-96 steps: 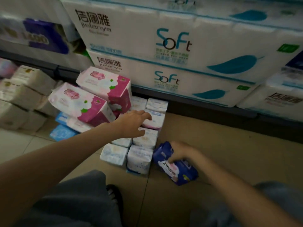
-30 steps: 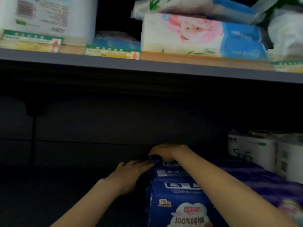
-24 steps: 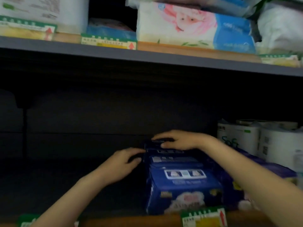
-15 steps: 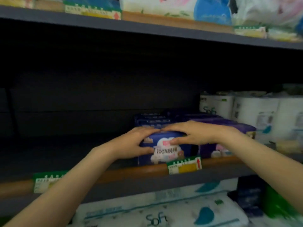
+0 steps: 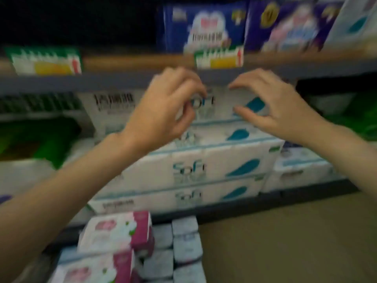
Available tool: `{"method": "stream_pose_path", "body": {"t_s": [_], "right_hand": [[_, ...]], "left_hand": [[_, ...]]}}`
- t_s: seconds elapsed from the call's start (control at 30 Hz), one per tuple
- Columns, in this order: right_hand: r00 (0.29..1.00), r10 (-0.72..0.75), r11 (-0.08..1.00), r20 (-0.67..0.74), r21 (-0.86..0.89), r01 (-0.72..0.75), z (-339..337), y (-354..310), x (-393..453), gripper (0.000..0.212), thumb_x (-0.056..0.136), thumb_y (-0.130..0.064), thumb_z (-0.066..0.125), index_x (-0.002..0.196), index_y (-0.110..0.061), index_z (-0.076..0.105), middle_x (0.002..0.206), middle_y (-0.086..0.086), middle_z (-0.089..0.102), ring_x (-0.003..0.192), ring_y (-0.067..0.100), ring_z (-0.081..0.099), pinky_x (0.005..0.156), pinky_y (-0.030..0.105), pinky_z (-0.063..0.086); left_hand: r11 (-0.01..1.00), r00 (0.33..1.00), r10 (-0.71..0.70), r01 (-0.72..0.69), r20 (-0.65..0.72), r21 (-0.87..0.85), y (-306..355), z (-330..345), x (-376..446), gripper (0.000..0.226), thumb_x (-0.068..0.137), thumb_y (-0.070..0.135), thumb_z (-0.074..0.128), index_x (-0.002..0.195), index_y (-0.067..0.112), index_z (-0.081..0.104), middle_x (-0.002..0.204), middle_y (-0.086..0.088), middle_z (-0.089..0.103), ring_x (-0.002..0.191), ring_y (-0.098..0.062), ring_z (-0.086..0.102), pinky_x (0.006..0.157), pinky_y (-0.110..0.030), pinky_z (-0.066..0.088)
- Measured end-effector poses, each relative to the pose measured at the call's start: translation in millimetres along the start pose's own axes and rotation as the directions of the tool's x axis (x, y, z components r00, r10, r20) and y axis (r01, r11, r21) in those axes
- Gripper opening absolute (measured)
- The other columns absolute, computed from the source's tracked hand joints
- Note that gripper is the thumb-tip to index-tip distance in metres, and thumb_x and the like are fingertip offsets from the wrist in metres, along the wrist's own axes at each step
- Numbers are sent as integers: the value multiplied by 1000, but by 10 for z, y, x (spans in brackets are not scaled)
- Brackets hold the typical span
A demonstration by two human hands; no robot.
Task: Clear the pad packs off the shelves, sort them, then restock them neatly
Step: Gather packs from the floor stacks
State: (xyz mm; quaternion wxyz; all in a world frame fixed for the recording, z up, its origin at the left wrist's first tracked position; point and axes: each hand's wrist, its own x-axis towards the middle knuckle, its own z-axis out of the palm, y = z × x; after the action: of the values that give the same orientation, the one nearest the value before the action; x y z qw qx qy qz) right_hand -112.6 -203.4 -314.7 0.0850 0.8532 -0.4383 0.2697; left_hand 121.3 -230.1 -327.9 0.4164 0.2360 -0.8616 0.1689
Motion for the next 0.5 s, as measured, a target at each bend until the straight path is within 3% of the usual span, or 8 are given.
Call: {"method": "stream_pose_path", "body": {"t_s": [0.1,0.2,0.27,0.33,0.4,0.43,0.5], "right_hand": [[969,-14,996,248,84,-7,820,29,-501,55,86,-50,49,127,-13,53,123,8,53,113,20,46,93,16,26],[892,-85,990,443,143,23,1826,-44,-911,53,87,-44,58,129,-12,53,126,11,53,115,23,49,99,21,31],[792,-132,983,596,179,30,2449,-147,-1179,51,90,-39,58,132,-13,49,130,9,49,119,24,48,101,30,36],[622,-135,986,772,168,6,2945,-221,-1407,54,92,-37,56,138,-15,41,138,8,41,126,25,42,103,34,35],[494,-100,991,863,128,-23,3296,-233,-1559,60,93,-35,54,145,-16,30,151,7,26,136,25,31,108,34,30],[463,-84,992,883,119,-46,3430,-210,-1609,61,94,-32,53,147,-17,26,155,6,18,140,25,25,111,32,26],[468,-40,993,883,86,-78,3636,-128,-1680,59,97,-23,48,149,-19,22,157,6,10,142,25,19,112,29,19]], "left_hand": [[999,963,-33,35,269,-1,113,423,-878,24,79,5,48,100,8,59,103,-15,60,92,-31,53,77,-39,41],[988,870,-153,137,469,67,218,684,-1763,29,76,11,45,103,16,51,103,-12,61,91,-28,52,77,-37,36],[973,809,-229,191,541,127,322,725,-2261,30,73,13,43,102,17,51,101,-9,62,89,-28,54,76,-36,35],[961,772,-276,212,573,179,465,690,-2637,30,72,15,44,100,16,56,99,-7,62,88,-26,53,76,-35,33],[970,761,-243,179,602,165,609,667,-2870,30,71,15,47,96,12,63,98,-8,64,88,-24,54,76,-33,34],[977,742,-213,165,635,135,674,678,-2934,30,71,14,47,95,11,65,98,-8,65,88,-24,57,77,-33,37],[991,702,-136,106,699,86,753,770,-2992,35,70,13,44,95,11,68,100,-6,67,88,-24,63,76,-31,46]]}}
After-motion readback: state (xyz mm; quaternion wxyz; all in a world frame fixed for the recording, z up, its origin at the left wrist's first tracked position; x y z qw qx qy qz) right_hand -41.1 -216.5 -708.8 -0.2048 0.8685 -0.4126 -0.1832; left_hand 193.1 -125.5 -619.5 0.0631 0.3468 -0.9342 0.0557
